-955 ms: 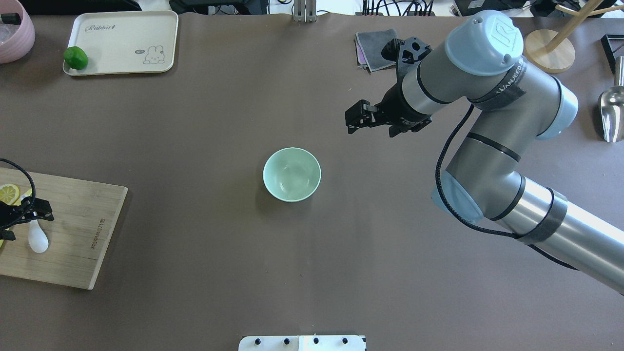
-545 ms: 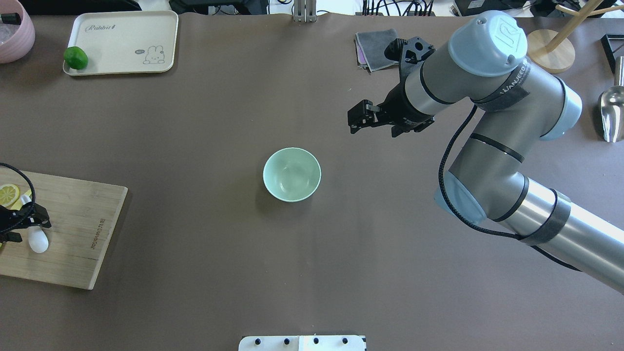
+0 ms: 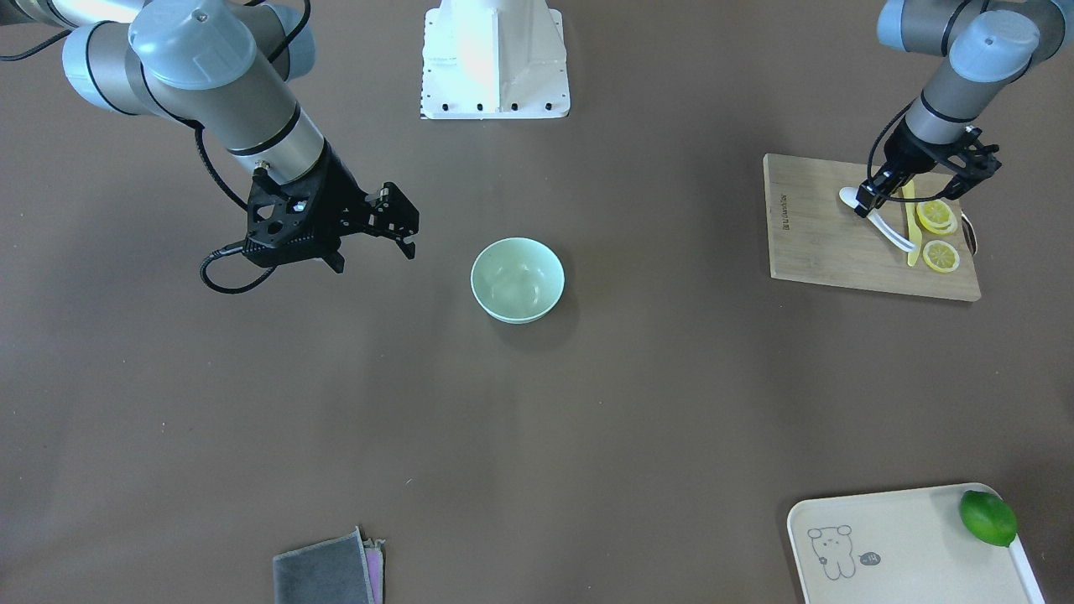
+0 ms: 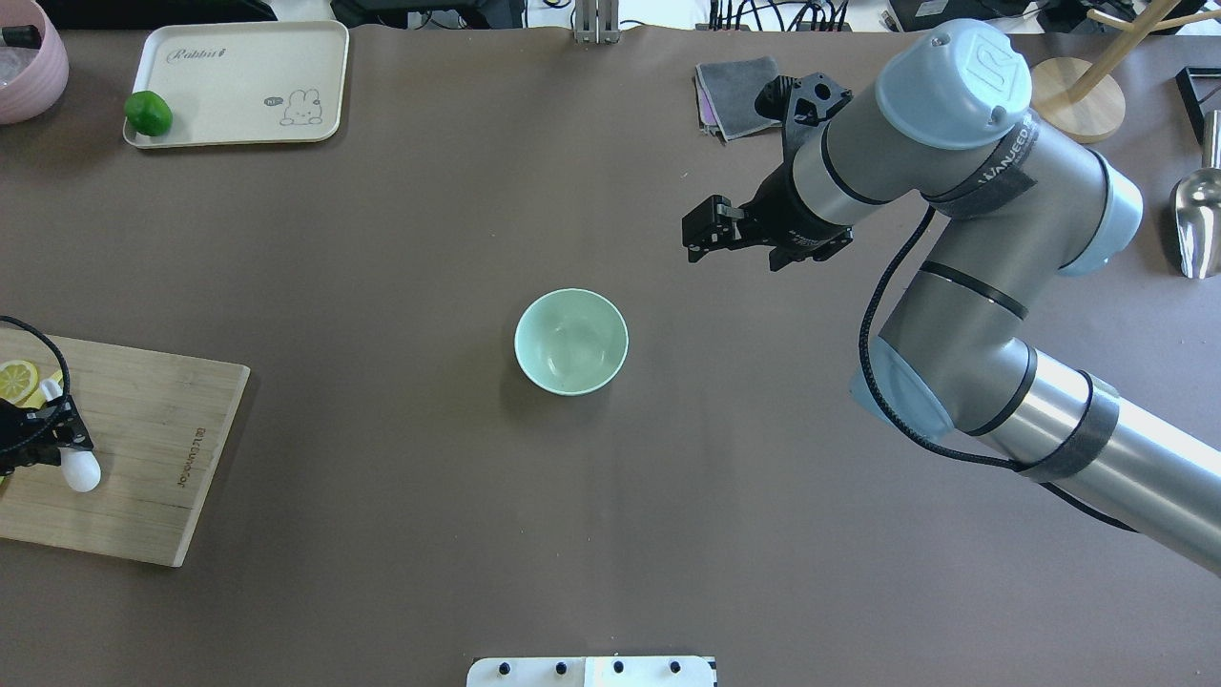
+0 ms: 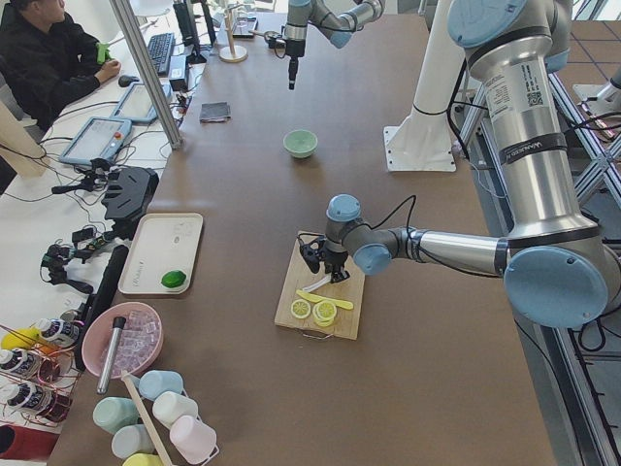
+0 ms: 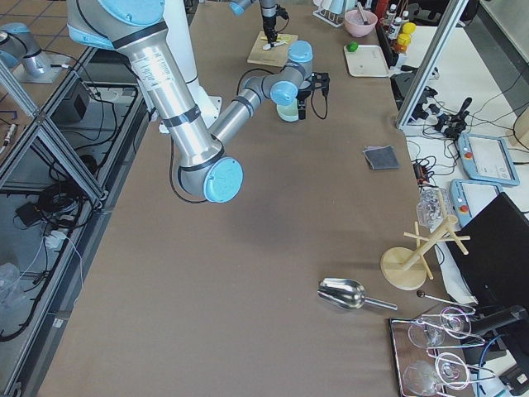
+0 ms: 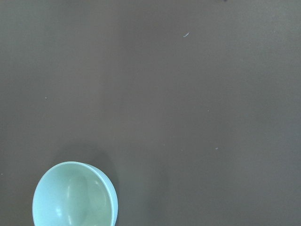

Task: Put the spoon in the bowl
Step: 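Carry the white spoon with the left gripper over the bowl and lower it in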

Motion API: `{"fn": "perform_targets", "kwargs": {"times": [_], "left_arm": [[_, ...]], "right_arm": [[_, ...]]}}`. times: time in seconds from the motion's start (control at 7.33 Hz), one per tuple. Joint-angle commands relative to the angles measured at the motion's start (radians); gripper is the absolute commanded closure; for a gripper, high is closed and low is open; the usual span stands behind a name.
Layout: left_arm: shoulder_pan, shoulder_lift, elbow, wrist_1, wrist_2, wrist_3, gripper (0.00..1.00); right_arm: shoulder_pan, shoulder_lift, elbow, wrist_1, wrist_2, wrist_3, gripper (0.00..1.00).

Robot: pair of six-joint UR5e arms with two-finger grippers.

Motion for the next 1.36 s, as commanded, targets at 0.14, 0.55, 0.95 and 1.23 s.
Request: {"fn": "perform_targets", "kwargs": {"times": [0.14,0.55,0.95,1.23], "left_arm": [[-0.051,-0.021,-0.109,0.068,-0.008,0.002,1.00],[-0.082,-0.422,-0.163,0.331,-0.007,-0.039,1.00],[0.045,-0.899,0.004,0.622,0.024,-0.208,1.00],[0.166,-0.965,0.078,0.601,0.161,-0.231,1.00]], "right_arm": [[0.003,-0.028,0.018,-0.002,0.001,-0.001,0.00],[0.041,-0.149,0.067,-0.001,-0.048,-0.018,0.00],[0.079,-0.195,0.063,0.004,-0.050,-0.132,0.00],[0.092,-0.198,0.066,-0.002,-0.039,-0.116,0.00]]}}
